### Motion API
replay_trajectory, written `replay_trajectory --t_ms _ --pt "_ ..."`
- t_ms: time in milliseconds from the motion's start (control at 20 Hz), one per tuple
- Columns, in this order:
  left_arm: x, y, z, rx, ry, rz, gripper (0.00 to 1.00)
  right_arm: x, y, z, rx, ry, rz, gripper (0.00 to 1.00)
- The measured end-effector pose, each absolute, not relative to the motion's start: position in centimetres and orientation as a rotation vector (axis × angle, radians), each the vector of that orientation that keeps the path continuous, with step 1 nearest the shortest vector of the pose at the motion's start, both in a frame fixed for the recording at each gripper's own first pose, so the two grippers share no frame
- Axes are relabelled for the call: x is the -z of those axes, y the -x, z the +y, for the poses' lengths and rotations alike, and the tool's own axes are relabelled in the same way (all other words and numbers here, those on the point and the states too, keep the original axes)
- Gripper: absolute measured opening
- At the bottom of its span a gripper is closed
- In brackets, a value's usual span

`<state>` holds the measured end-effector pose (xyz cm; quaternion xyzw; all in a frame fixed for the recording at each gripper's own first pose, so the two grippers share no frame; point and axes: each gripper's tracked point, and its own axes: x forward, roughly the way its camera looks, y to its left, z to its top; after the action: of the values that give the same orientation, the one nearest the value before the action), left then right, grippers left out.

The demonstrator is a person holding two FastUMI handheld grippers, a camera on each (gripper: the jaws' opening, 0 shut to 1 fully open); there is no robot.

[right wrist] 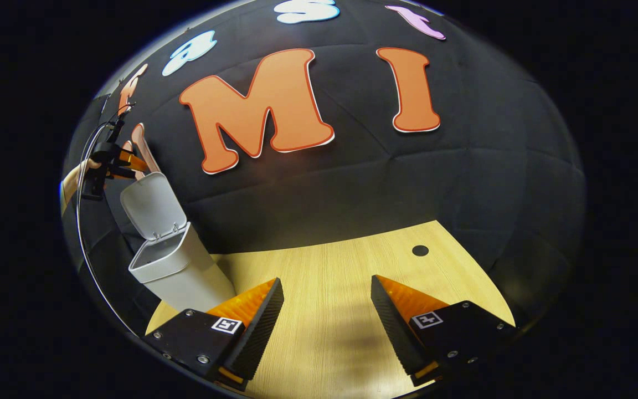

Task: Press the lid of the desktop garbage bin to open it, pick up the crumpled paper on the desktop and throw it into the bin, then pick up the pop can on the desktop and drop it into the bin, and finally close the garbage bin lid.

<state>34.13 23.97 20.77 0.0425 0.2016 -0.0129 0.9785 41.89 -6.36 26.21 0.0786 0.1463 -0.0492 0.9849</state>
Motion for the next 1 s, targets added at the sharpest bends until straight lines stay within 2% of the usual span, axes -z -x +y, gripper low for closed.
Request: replay_trajectory --t_ms 200,500,650,1000 --pt "-19.5 -35.4 24.3 0.017 -0.094 0.424 0.93 -26.0 -42.2 -5.1 0.085 -0.192 0.3 0.95" --pt "-16.3 -34.1 24.4 0.057 -0.056 0.51 0.94 -25.3 -41.8 -5.2 0.085 -0.175 0.323 0.95" --pt "-14.6 -32.1 23.4 0.074 -0.042 0.543 0.95 -25.2 -41.6 -5.3 0.083 -0.175 0.327 0.95" --pt "-11.3 -27.4 20.9 0.082 -0.029 0.508 0.96 -25.1 -41.1 -4.8 0.069 -0.171 0.33 0.95"
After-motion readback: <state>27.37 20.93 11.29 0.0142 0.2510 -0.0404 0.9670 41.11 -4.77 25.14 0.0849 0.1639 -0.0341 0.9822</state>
